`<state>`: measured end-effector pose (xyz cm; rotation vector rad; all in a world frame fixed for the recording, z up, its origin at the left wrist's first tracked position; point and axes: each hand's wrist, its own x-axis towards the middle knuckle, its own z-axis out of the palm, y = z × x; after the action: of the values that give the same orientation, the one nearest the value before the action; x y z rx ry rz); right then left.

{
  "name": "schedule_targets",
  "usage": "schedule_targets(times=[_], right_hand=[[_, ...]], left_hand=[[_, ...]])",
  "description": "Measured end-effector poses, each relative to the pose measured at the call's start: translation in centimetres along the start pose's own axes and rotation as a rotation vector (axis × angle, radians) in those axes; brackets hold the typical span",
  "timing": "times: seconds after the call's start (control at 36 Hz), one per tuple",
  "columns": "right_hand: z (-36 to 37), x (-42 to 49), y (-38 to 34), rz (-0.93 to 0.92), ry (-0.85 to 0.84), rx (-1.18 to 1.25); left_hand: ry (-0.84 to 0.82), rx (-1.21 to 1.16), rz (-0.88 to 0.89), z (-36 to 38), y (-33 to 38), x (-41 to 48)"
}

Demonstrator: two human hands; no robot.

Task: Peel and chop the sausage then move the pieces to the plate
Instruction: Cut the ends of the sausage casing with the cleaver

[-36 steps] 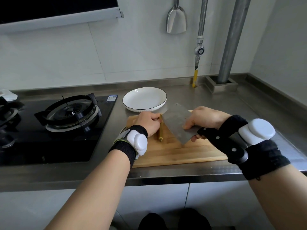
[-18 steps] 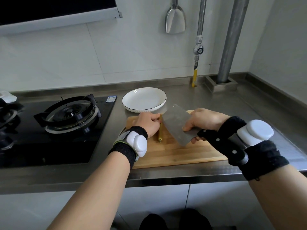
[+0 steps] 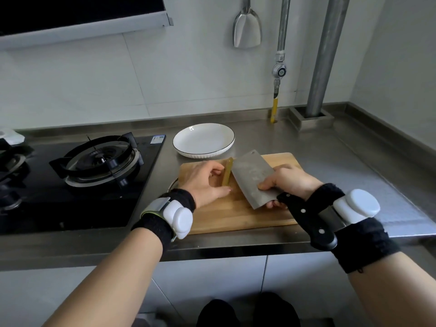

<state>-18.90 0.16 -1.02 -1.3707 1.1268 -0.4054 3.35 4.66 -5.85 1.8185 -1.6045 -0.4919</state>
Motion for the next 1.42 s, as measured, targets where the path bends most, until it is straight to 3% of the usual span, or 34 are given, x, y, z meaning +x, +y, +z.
schedule_targets(times=[0.17,0.92,1.08,1.42], right_hand=[[0.0,-0.1,-0.1,-0.008,0.003,-0.005],[-0.9,0.2,0.8,0.007,-0.026,-0.025],[-0.7,0.2,0.8,0.008,-0.011,-0.001],[-0.6,-0.1,0.8,0.006,0.001,0.020]], left_hand=[[0.124,0.015,0.005,0.4,-0.3,-0.7],[0.229,0.078,0.009,0.5,-0.6,-0.2],[0.324,0.107,0.047,0.8,-1.1,0.0],[0.327,0.136,0.026,0.7,-1.4,0.2]])
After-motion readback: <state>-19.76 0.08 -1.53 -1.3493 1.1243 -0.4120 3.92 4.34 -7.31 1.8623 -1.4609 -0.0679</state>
